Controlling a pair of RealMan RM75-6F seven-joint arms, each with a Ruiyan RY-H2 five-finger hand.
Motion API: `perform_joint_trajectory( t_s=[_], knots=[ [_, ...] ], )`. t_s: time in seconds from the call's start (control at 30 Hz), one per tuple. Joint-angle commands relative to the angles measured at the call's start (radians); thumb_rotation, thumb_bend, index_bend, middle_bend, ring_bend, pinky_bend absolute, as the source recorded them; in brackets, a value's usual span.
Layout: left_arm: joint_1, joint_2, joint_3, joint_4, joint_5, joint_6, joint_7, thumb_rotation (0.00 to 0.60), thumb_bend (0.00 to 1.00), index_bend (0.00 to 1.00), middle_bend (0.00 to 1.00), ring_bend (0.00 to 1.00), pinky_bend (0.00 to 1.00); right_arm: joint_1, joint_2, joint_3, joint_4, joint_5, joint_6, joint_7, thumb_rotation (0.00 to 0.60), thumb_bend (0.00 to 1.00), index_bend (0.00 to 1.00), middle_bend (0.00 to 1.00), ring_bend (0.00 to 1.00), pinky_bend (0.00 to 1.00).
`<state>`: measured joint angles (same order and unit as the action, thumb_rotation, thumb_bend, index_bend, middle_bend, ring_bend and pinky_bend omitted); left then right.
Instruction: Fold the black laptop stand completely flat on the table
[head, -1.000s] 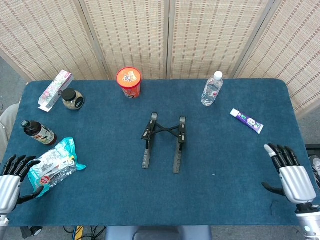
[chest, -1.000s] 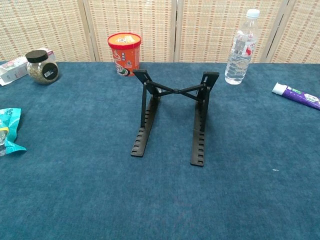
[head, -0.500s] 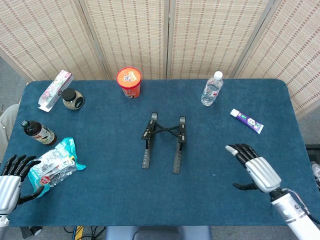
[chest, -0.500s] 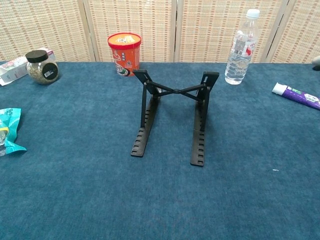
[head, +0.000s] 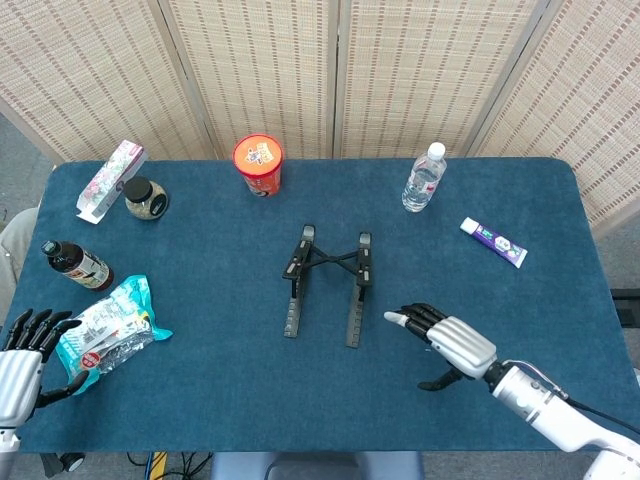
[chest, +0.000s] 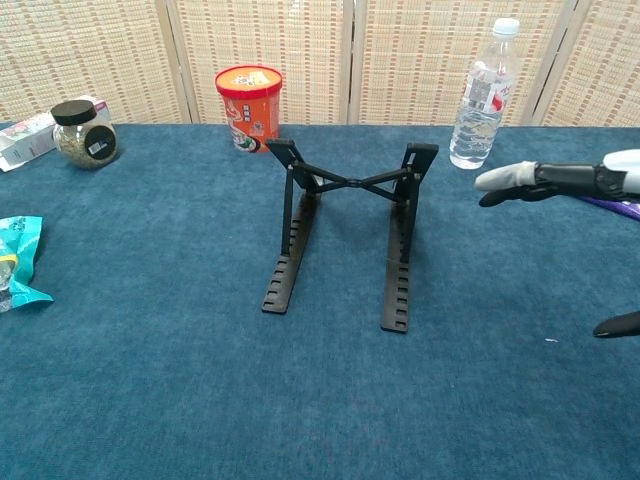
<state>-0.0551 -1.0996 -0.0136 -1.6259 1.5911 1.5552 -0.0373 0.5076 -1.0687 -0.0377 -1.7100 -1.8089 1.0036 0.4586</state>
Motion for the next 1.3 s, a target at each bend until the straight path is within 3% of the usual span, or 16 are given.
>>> perform_joint_trajectory(
  t_s=[0.03, 0.63, 1.3],
  knots=[
    [-0.001, -0.001, 0.000, 0.002, -0.003, -0.004, 0.002, 0.600, 0.16, 0.23, 0.16, 0.10, 0.02, 0.050, -0.032, 0.002, 0.016, 0.004, -0.048, 0.033, 0.600, 0.00, 0.00, 0.13, 0.00, 0.00],
    [0.001, -0.010, 0.005, 0.023, -0.022, -0.019, -0.012, 0.600, 0.16, 0.23, 0.16, 0.10, 0.02, 0.244, -0.229, 0.084, 0.172, 0.119, -0.163, 0.143, 0.600, 0.00, 0.00, 0.13, 0.00, 0.02],
    [0.013, -0.011, 0.010, 0.053, -0.022, -0.006, -0.050, 0.600, 0.16, 0.23, 0.16, 0.10, 0.02, 0.315, -0.316, 0.228, 0.289, 0.334, -0.153, 0.020, 0.600, 0.00, 0.00, 0.13, 0.00, 0.02]
  ],
)
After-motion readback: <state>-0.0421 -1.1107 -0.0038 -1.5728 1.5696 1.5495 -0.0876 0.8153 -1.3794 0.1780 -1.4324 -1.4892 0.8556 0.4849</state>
